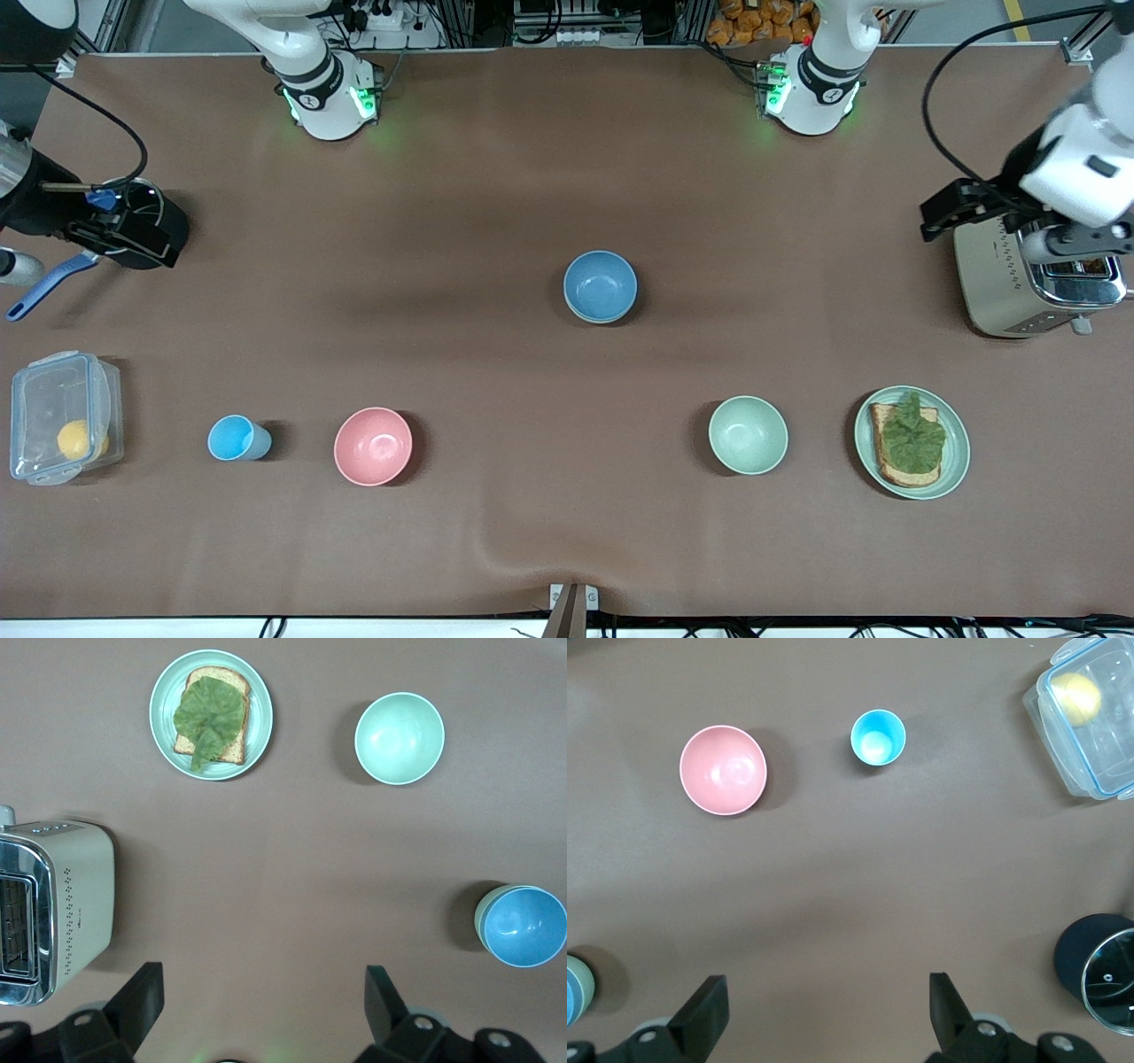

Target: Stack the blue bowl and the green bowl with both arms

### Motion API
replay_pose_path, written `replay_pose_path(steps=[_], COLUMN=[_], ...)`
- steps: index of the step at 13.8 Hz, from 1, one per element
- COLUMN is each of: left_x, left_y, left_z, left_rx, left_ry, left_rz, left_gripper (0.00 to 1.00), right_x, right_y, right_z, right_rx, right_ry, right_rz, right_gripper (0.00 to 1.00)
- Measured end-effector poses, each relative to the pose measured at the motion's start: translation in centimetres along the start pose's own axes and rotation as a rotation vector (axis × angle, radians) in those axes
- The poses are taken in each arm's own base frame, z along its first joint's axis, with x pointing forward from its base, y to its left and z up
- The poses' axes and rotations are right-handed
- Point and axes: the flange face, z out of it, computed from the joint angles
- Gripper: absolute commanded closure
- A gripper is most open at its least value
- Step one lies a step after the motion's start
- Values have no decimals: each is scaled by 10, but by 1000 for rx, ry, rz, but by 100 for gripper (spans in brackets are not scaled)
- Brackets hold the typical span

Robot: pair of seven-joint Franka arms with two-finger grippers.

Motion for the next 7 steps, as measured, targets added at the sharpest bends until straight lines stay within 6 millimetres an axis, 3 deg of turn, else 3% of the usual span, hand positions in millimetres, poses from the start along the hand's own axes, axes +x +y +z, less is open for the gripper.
replay_pose_path(steps=[7], left_x=[-7], left_y=[-10], left_z=[-4], left_rx=[-7], left_ry=[25], left_rz=[-9], left_gripper=[0], right_x=[-2], right_y=[-3], right_z=[1], right_rx=[-5], right_ry=[-10], right_rz=[-7], right_gripper=[0])
